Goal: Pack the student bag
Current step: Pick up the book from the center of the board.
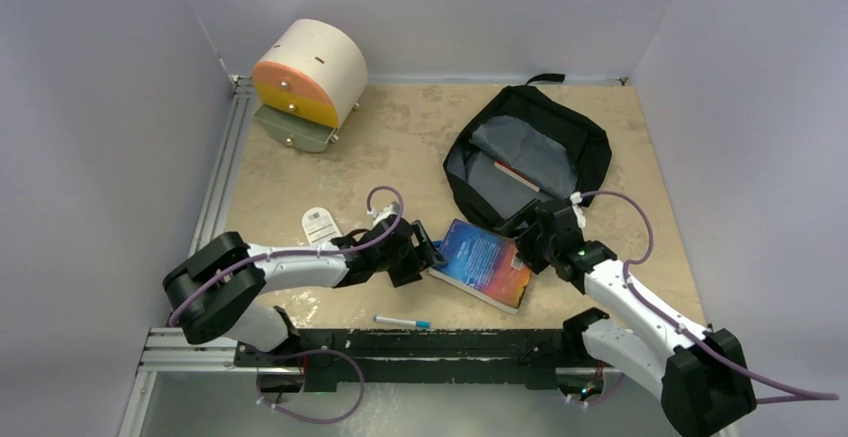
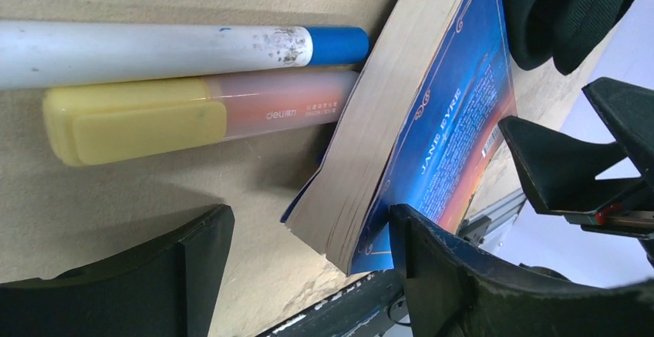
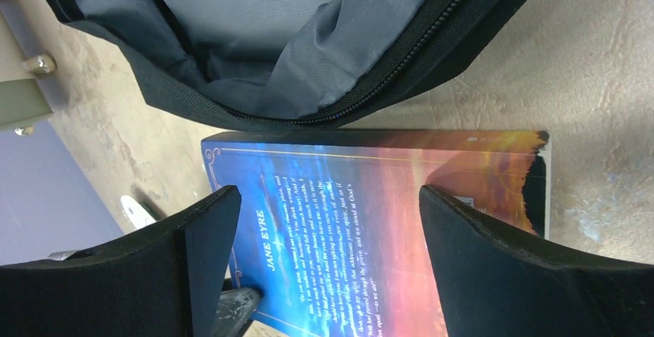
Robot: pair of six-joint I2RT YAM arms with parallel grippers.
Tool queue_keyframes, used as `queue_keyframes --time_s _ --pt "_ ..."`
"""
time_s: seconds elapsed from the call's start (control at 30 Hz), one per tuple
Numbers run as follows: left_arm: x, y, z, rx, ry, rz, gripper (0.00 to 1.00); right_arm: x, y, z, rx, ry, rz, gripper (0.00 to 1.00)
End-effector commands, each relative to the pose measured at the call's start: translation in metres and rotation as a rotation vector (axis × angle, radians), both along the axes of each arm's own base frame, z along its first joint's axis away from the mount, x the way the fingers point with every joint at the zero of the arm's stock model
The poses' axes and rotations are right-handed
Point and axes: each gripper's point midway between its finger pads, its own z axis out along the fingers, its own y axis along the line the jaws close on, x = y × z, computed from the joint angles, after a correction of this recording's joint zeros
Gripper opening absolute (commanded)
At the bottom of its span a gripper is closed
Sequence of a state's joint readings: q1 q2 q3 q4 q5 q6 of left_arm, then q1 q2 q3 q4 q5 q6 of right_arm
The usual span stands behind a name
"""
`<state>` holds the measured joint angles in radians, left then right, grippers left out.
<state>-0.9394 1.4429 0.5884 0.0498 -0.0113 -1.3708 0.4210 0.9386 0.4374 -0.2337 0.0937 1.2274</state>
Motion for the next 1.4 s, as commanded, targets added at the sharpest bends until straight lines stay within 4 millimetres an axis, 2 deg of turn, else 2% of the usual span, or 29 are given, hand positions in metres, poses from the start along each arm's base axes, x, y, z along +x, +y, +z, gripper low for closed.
queue_keyframes --time_s 0.0,0.23,0.63,1.0,1.07,1.17,1.23,1.33,1.37 --pt "-0.008 -0.015 0.002 -0.073 0.025 -0.046 0.74 -0.024 -0.004 -0.029 -0.027 0.113 0.020 0.88" --pt "-0.011 -0.030 0.001 -0.131 0.045 -0.087 0.74 -0.023 -0.003 -0.029 -0.018 0.108 0.021 0.88" --pt "-0.011 -0.030 -0.013 -0.159 0.063 -0.057 0.71 -0.020 -0.001 -0.025 -0.012 0.093 0.028 0.87" --pt "0.007 -0.037 -0.003 -0.171 -0.035 -0.051 0.53 -0.018 0.000 -0.021 -0.010 0.074 0.035 0.86" --pt "0.013 -0.040 0.005 -0.159 -0.088 -0.070 0.43 -0.017 0.000 -0.018 -0.011 0.065 0.043 0.86" --pt "0.024 -0.050 0.027 -0.156 -0.197 -0.128 0.26 -0.008 0.001 0.000 -0.025 0.017 0.060 0.85" --pt "0.030 -0.057 0.043 -0.161 -0.260 -0.164 0.17 0.001 -0.001 0.020 -0.044 -0.046 0.068 0.85" --pt "0.038 -0.067 0.068 -0.168 -0.345 -0.216 0.04 0.017 -0.007 0.063 -0.077 -0.190 0.059 0.86" --pt "0.040 -0.071 0.078 -0.172 -0.376 -0.233 0.02 0.023 -0.011 0.085 -0.086 -0.264 0.043 0.86"
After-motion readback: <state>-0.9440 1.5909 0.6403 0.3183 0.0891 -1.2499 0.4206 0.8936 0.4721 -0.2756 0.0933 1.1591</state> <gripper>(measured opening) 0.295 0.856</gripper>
